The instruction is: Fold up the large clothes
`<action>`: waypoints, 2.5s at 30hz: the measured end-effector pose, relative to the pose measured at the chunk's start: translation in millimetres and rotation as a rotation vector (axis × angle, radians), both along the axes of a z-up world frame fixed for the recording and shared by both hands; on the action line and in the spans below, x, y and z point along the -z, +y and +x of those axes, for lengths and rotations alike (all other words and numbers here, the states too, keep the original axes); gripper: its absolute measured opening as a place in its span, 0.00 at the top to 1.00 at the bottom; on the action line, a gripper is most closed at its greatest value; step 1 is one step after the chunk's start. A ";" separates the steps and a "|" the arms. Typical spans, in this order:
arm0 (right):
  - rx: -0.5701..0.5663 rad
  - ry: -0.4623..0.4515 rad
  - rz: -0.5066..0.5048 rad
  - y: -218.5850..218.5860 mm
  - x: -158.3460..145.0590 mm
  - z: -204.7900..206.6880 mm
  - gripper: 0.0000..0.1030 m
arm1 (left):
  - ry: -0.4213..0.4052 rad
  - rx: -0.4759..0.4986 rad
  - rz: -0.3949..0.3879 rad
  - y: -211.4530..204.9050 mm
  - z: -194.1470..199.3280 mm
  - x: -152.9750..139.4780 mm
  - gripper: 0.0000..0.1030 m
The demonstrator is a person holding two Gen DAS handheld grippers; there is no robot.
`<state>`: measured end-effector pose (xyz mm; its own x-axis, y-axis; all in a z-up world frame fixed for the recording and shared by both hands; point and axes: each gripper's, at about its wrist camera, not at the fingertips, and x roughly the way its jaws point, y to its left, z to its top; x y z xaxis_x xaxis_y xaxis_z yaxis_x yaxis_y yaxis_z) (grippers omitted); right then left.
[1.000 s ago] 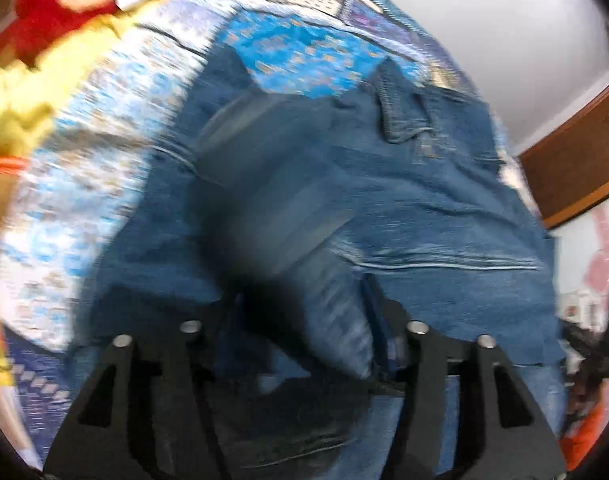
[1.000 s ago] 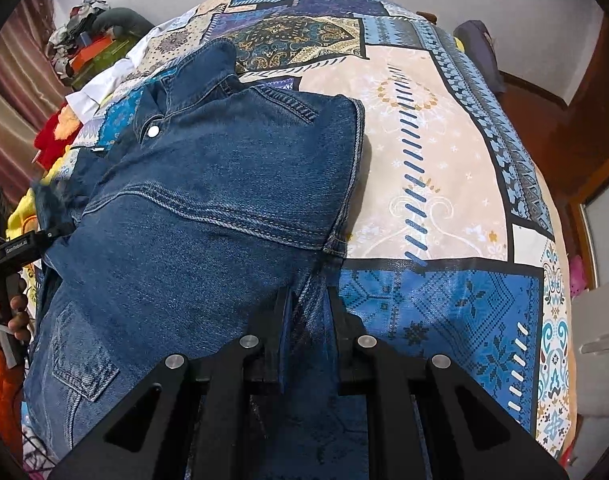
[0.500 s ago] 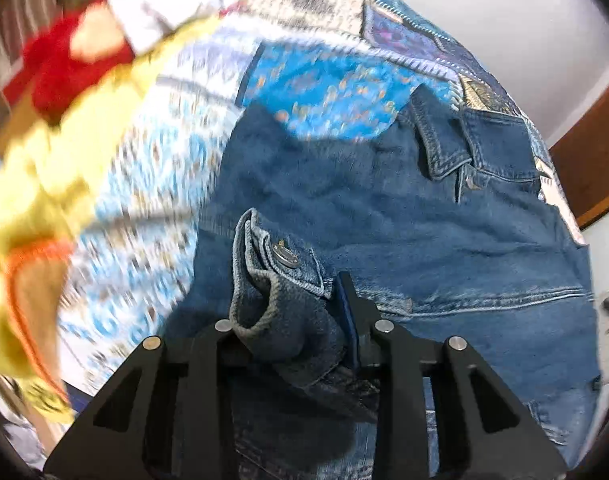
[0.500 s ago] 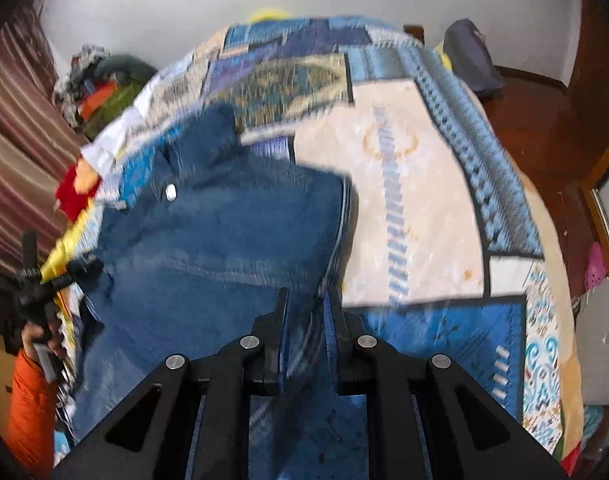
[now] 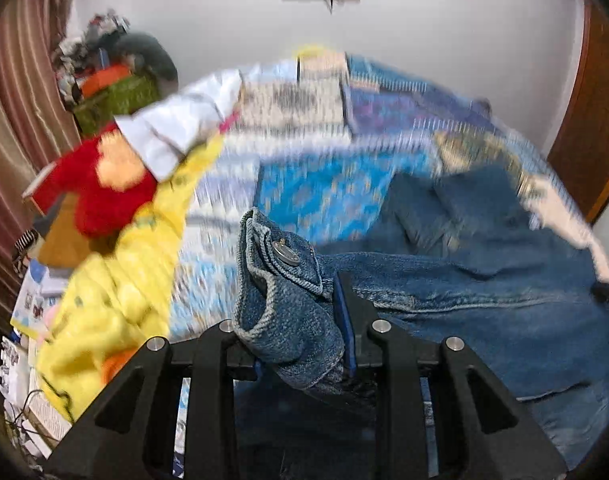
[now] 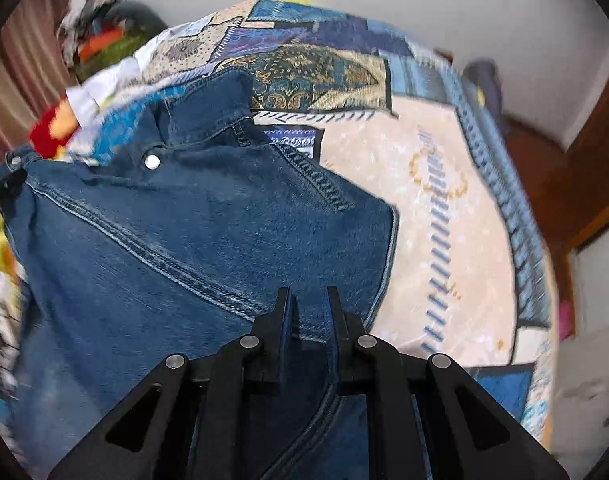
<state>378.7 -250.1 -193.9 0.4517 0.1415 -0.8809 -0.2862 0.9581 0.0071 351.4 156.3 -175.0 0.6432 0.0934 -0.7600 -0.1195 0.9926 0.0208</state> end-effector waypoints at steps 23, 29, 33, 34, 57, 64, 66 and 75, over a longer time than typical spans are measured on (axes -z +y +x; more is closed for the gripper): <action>-0.002 0.013 -0.099 -15.7 8.3 -35.6 0.89 | 0.212 0.008 0.129 4.2 -40.6 80.0 0.19; 0.022 0.024 -0.060 -22.2 8.8 -41.6 0.89 | 0.238 -0.017 0.054 22.2 -65.3 68.8 0.19; 0.004 0.025 -0.111 -22.4 11.2 -49.1 0.88 | 0.233 -0.019 0.121 26.7 -83.6 60.5 0.19; 0.002 0.052 -0.137 -23.7 15.9 -50.4 0.88 | 0.228 -0.022 0.130 28.3 -86.1 57.9 0.19; 0.095 -0.062 -0.168 -19.6 20.0 23.1 0.50 | 0.181 -0.029 -0.029 39.6 1.0 44.9 0.18; 0.170 -0.020 0.016 -59.4 14.3 30.4 0.23 | 0.200 -0.035 -0.024 51.1 13.4 54.0 0.18; 0.180 -0.010 0.117 -64.8 9.4 31.4 0.23 | 0.197 -0.036 -0.054 55.7 23.7 55.0 0.18; 0.164 0.074 0.280 -38.4 27.5 66.8 0.65 | 0.231 -0.068 -0.155 68.8 89.6 76.0 0.28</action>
<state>445.5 -288.5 -221.4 0.4248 0.3139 -0.8491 -0.1175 0.9491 0.2922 441.0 225.0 -251.0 0.4475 0.0020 -0.8943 -0.1959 0.9759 -0.0958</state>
